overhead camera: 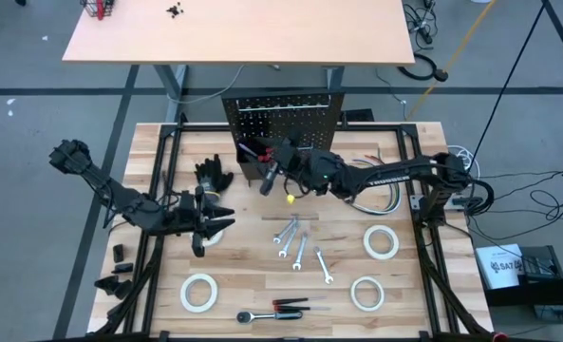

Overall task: Hang tools onto peg board
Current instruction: Put the nut driver into the black bin on the peg board

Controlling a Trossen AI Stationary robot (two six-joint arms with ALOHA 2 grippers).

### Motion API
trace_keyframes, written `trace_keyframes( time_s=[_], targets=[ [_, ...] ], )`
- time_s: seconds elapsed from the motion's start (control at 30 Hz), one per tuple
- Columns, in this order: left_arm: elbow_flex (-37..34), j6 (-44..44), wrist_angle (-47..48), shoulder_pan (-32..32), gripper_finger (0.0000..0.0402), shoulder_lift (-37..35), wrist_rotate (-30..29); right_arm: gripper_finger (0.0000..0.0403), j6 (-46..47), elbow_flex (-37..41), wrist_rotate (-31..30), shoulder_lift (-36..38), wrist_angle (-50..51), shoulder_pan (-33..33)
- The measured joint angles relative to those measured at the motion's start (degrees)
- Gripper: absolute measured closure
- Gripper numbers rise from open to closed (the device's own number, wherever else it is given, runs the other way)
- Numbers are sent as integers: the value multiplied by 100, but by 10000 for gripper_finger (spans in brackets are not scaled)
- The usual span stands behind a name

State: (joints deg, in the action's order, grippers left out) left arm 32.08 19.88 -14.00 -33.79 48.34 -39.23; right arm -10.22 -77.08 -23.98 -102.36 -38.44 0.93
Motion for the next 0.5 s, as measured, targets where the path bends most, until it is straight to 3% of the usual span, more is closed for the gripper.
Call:
trace_keyframes(
  time_s=[0.1,0.2,0.3,0.5],
  targets=[
    [0,481,586,-37,276,2,225,152,48,0,26,227,222,-224],
    [0,879,1043,-39,276,47,884,150,610,-1,167,486,969,-515],
    [0,968,1105,-75,276,204,1447,150,1419,-6,741,664,1854,-819],
    [0,797,1106,-128,276,796,1673,154,2924,-11,1995,562,2894,-1526]
  ],
)
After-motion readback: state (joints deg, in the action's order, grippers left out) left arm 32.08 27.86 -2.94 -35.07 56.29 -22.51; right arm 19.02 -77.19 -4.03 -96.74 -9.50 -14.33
